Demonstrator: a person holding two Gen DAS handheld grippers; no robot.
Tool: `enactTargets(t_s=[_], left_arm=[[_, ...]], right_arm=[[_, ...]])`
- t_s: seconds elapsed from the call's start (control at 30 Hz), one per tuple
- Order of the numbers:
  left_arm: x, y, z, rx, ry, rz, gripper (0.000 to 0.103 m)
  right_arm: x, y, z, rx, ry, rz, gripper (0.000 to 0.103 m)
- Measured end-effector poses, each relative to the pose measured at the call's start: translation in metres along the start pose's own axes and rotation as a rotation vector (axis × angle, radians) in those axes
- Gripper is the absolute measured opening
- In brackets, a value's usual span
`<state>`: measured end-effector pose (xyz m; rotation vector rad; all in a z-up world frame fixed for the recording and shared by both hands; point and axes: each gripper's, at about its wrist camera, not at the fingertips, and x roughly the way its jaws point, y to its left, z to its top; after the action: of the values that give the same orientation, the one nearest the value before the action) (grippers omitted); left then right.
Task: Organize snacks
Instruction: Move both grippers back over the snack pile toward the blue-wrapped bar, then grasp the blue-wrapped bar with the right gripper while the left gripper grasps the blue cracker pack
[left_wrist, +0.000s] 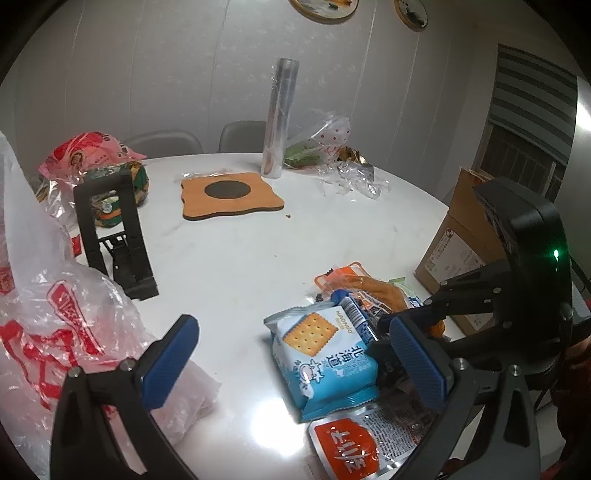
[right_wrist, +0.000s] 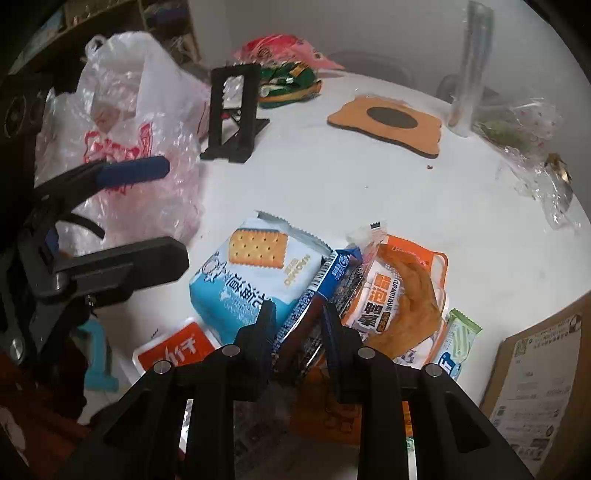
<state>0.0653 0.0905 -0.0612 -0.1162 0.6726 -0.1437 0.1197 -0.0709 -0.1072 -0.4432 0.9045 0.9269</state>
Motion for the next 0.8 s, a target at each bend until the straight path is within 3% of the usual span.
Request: enactTargets(t_s=[0.2, 0.53, 0.67, 0.8], left_arm=[[-0.002, 0.003, 0.0, -0.004, -0.003, 0.008, 0.102], [-0.005, 0.008, -0.003, -0.004, -0.005, 0.023, 0.102], [-0.004, 0.01, -0.006, -0.004, 0.001, 0.029, 0.102], [-0.003, 0.01, -0.008, -0.004, 0.008, 0.026, 0.102]], right_arm=[[0.005, 0.013, -0.002, -0.11, 0.064, -0.059, 0.022], [0.021, 0.037, -0.004, -0.184, 0.053, -0.169, 0.03], [0.023, 0.042, -0.003, -0.195, 0.051, -0.199, 0.03], [0.018, 0.039, -0.003, -0.171, 0.038, -0.182, 0.023]])
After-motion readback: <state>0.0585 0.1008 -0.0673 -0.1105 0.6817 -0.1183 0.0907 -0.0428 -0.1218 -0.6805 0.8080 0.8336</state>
